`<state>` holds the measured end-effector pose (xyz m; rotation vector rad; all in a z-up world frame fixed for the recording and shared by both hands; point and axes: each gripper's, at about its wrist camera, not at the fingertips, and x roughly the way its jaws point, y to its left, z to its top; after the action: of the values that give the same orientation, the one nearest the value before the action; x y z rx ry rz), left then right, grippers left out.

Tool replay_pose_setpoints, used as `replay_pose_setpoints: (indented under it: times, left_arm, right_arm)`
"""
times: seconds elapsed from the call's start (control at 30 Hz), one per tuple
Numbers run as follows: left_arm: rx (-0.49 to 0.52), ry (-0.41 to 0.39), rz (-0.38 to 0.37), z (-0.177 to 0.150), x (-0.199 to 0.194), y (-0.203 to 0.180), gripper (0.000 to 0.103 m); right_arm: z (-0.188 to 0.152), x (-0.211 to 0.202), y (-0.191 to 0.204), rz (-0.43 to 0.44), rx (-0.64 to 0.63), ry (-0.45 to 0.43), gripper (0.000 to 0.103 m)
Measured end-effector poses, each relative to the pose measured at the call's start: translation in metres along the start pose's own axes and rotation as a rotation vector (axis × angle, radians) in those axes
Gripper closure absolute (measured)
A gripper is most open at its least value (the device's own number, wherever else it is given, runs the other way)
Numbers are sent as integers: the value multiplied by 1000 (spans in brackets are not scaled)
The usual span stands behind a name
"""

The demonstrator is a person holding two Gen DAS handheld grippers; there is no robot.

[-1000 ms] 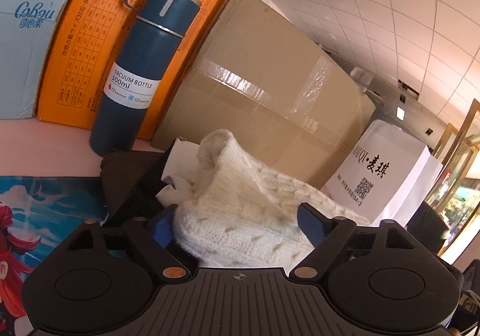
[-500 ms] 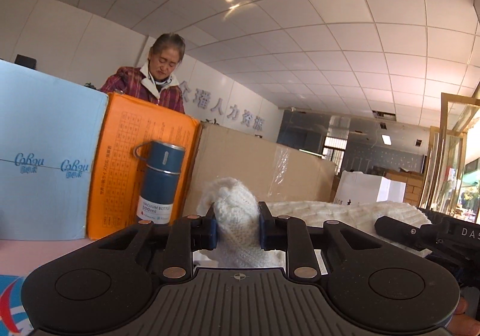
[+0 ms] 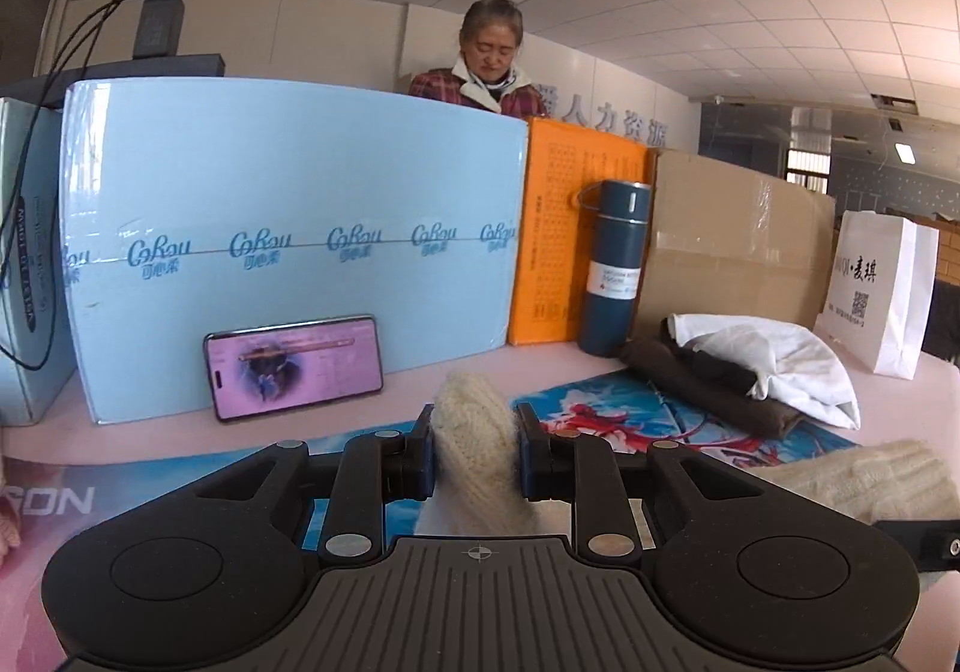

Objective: Fold clothes

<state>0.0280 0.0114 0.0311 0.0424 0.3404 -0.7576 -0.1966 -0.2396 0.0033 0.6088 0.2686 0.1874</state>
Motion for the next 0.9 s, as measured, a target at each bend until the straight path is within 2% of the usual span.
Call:
replay_pose_setpoints:
  times: [0.13,0.17,0.2,0.23,0.27,0.3,0.33,0.37,0.47,0.57,0.63,0.7,0.8,0.83,0.9]
  left_arm:
    - [5,81,90,-11,0,23,71]
    - [17,85,135,-13,-2,24,63]
    - [23,69,190,-14,-7,24,45]
    - [24,45,245,-15,-14,25,37]
    - [24,21,300,-16,-21,25,27]
    - [14,-2,324,-16,-27,25,24]
    - [-3,-24,323,-14,-34,23,23]
    - [-24,-49,301,-13,-42,19,22]
    - [-75,-101,152,-12,-58,0,16]
    - [-172,-82,6,-17,-57,-10,15]
    - [-255,-47,-77,-22,-52,-13,15]
    - [-323,-19,-141,-26,-47,-15,15]
    - [-365,-17,-110,-36,-51,-14,14]
    - [-387,-18,-89,-39,-54,-11,13]
    - [-424,-38,-67,-43,-64,-3,12]
  right_arm:
    - [-35,5,23,56,-35,115,71]
    - [-39,3,26,59,-46,135,68]
    - [-42,1,29,62,-57,156,59]
    - [-45,-2,31,65,-66,175,48]
    - [-48,-7,30,67,-69,190,42]
    - [-48,-12,28,67,-71,197,34]
    - [-48,-18,26,68,-77,191,27]
    - [-47,-24,25,71,-85,184,25]
    - [-38,-42,20,90,-104,136,18]
    - [-27,-50,9,45,-69,19,10]
    - [-21,-44,2,-32,-48,-24,10]
    - [-17,-26,-10,-83,-18,-19,10]
    - [-17,3,-22,-101,16,43,17]
    - [-19,12,-24,-100,17,67,40]
    - [-23,21,-18,-111,-29,76,73]
